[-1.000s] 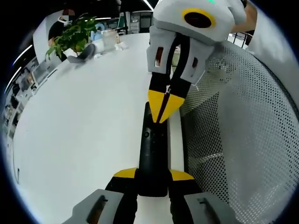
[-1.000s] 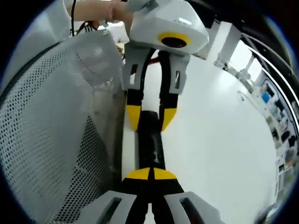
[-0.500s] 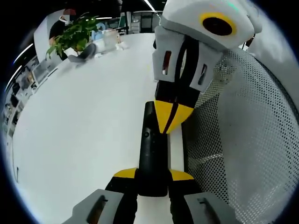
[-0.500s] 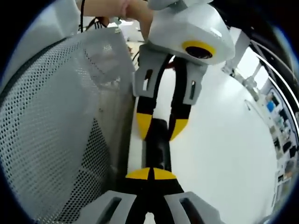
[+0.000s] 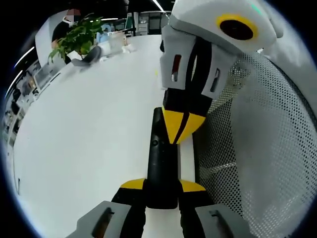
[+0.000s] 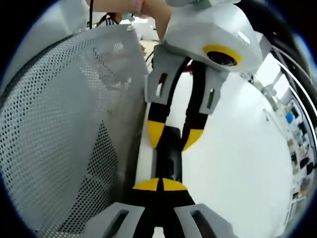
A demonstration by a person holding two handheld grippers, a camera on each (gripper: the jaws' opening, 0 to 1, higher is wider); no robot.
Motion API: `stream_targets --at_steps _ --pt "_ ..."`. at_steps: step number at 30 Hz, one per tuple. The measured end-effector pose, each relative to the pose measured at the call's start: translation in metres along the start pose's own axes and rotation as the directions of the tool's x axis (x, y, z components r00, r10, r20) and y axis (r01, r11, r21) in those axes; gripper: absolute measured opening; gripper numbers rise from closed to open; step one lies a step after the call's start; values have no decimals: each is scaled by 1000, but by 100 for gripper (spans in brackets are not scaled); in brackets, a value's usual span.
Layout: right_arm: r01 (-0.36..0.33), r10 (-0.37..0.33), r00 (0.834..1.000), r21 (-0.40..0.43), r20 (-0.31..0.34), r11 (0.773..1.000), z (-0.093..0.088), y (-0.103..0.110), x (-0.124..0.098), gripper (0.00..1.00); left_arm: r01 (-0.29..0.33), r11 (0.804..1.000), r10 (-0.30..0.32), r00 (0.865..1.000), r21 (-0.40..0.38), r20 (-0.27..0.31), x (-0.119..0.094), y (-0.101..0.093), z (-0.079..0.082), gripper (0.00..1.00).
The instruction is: Press the specified remote control buttons in sequence, fully releasing each button before pressing the next.
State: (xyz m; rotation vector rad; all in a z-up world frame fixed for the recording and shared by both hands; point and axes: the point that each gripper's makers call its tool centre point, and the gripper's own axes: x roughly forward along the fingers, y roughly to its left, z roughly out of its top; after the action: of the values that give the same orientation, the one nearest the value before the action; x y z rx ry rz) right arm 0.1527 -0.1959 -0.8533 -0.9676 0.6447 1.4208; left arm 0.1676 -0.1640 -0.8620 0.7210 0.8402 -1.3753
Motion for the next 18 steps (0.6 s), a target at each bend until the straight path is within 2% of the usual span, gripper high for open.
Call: stream_targets --at_steps 5,18 --pt "-17 16 1000 -41 -15 999 -1 1 0 0 -1 1000 1 1000 2 -2 0 0 0 24" --pt "-44 43 999 -30 -20 999 1 2 2 0 4 1000 -4 1000 14 -15 0 -1 0 24"
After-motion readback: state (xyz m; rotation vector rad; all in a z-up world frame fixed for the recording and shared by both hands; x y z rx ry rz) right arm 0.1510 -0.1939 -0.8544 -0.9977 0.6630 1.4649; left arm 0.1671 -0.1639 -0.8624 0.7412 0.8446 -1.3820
